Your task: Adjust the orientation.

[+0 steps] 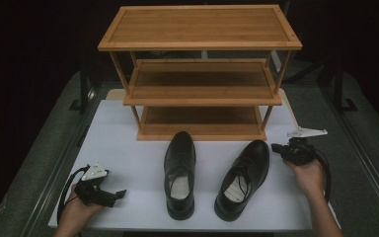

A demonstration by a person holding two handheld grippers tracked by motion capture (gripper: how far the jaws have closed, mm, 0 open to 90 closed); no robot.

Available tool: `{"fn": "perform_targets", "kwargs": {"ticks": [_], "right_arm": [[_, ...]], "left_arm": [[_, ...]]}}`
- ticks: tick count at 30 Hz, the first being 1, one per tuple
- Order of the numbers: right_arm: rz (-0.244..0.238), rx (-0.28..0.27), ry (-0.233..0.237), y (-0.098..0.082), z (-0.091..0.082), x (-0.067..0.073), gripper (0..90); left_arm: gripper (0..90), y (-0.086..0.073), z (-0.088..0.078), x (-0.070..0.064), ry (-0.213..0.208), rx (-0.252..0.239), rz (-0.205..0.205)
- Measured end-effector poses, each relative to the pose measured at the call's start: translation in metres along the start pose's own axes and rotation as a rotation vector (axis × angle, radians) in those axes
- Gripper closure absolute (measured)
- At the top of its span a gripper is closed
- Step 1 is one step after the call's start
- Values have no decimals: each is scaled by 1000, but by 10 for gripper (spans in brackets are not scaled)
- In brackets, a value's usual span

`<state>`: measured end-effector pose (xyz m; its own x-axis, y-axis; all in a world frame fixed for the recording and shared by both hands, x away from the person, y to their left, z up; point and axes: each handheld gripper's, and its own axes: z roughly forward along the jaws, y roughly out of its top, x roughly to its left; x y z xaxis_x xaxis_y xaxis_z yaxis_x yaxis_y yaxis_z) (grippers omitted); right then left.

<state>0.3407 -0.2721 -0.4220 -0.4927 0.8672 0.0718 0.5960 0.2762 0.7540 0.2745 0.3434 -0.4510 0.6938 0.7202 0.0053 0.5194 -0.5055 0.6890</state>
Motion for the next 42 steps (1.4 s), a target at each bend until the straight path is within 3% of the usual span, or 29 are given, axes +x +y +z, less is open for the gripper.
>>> {"fn": "perform_targets", "kwargs": {"ticks": [2, 8, 14, 18, 25, 32, 42], "right_arm": [[-10, 1, 1, -6, -6, 6, 900], [-50, 15, -54, -20, -25, 26, 900], [-66, 15, 24, -38, -41, 50, 899], [-72, 21, 49, -50, -47, 63, 900], [-73, 47, 119, -71, -45, 82, 900], [-95, 60, 168, -69, -33, 90, 899], [-85, 56, 185, -68, -30, 89, 900]], "left_arm": [[0, 0, 0, 0, 0, 1, -1], [0, 0, 0, 0, -1, 3, 1], [0, 0, 0, 0, -1, 3, 1], [0, 0, 0, 0, -1, 3, 2], [0, 0, 0, 0, -1, 4, 1], [0, 0, 0, 0, -1, 3, 1], [0, 0, 0, 0, -1, 5, 2]]}}
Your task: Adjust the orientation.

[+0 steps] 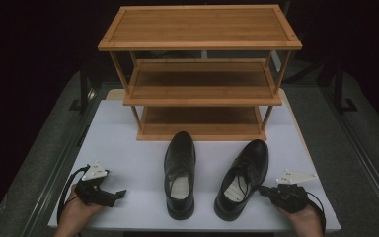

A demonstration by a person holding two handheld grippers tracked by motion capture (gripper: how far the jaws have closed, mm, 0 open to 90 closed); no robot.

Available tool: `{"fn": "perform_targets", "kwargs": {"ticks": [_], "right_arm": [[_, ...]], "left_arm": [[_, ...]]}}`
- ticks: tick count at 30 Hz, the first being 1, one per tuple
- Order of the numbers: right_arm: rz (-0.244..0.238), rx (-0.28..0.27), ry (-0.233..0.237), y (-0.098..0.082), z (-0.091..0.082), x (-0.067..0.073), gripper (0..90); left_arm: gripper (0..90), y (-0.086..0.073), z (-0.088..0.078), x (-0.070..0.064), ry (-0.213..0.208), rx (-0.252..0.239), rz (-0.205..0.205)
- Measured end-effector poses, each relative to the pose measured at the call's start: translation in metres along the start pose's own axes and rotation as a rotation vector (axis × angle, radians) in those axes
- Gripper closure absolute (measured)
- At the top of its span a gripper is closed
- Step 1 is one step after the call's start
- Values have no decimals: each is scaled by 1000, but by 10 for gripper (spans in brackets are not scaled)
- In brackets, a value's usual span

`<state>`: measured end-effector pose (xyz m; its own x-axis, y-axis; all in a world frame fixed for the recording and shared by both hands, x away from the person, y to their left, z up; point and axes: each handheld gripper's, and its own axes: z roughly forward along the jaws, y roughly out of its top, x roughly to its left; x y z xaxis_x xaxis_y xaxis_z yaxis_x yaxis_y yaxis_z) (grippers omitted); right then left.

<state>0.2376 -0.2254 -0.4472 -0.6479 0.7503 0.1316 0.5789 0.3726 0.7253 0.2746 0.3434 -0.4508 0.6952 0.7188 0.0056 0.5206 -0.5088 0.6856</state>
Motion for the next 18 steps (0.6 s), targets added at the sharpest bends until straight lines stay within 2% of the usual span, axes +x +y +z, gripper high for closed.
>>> {"fn": "perform_targets", "kwargs": {"ticks": [18], "right_arm": [[-60, 28, 37, 28, 28, 8, 900]], "left_arm": [[0, 0, 0, 0, 1, -2, 0]]}}
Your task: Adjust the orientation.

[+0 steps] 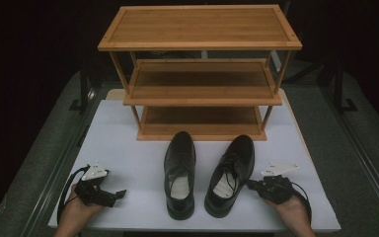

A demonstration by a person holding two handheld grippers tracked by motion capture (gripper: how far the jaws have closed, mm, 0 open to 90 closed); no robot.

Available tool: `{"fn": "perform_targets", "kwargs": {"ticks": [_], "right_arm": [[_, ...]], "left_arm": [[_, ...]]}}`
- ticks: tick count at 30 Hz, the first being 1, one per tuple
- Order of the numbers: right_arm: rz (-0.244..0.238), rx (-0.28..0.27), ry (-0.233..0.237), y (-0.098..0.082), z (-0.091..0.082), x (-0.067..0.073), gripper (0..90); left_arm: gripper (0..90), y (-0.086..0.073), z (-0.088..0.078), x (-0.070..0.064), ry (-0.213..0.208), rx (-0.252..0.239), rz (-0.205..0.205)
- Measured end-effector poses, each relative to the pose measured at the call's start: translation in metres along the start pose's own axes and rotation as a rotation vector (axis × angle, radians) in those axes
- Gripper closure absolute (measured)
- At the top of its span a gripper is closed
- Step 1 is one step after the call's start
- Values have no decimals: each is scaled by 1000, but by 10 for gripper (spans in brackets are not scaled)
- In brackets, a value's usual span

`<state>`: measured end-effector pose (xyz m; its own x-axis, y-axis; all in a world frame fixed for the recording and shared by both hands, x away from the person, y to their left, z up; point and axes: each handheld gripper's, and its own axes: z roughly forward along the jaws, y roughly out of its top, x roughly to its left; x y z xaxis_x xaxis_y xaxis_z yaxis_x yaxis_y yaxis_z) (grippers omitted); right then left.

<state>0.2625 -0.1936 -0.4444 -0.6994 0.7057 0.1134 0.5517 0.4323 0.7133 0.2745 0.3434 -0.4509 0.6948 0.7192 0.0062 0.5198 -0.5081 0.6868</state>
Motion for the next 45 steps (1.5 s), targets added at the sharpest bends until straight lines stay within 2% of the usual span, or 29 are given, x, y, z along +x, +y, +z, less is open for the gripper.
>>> {"fn": "perform_targets", "kwargs": {"ticks": [26, 30, 33, 45], "right_arm": [[-52, 16, 50, 39, 38, 2, 900], [-52, 16, 69, 43, 43, 3, 900], [-66, 20, 66, 46, 46, 4, 900], [-59, 11, 70, 49, 50, 3, 900]], "left_arm": [[0, 0, 0, 0, 1, -2, -1], [0, 0, 0, 0, 1, -2, 0], [0, 0, 0, 0, 1, -1, 0], [0, 0, 0, 0, 1, 0, 0]]}}
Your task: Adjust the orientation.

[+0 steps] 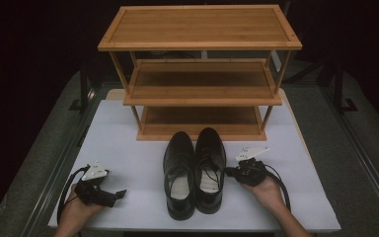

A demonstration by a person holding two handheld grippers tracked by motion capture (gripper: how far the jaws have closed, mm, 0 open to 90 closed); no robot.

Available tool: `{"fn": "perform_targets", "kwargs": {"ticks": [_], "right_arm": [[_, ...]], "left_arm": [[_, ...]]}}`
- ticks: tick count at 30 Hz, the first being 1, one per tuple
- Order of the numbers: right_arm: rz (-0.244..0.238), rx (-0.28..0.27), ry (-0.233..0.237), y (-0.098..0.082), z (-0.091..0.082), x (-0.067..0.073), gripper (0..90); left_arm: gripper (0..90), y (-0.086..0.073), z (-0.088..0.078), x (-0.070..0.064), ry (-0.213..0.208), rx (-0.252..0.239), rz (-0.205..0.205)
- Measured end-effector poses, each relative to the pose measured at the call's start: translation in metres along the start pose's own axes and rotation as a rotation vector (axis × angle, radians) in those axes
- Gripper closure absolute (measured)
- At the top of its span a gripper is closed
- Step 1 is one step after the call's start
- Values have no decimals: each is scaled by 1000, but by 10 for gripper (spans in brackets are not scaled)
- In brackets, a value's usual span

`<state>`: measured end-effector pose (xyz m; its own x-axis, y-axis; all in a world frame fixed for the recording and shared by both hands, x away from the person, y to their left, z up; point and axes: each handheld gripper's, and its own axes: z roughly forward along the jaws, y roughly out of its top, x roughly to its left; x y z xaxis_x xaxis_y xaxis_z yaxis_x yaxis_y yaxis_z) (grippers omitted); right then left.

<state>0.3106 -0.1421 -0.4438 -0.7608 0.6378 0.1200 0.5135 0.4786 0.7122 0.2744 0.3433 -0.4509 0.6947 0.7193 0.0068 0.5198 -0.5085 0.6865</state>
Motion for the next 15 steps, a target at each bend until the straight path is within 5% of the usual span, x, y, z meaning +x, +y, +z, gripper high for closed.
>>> {"fn": "perform_targets", "kwargs": {"ticks": [6, 15], "right_arm": [[-2, -11, 3, -1, -2, -1, 882], [50, -39, -35, -4, -16, -9, 656]], "left_arm": [[0, 0, 0, 0, -1, 0, -1], [0, 1, -1, 1, -4, -6, -9]]}}
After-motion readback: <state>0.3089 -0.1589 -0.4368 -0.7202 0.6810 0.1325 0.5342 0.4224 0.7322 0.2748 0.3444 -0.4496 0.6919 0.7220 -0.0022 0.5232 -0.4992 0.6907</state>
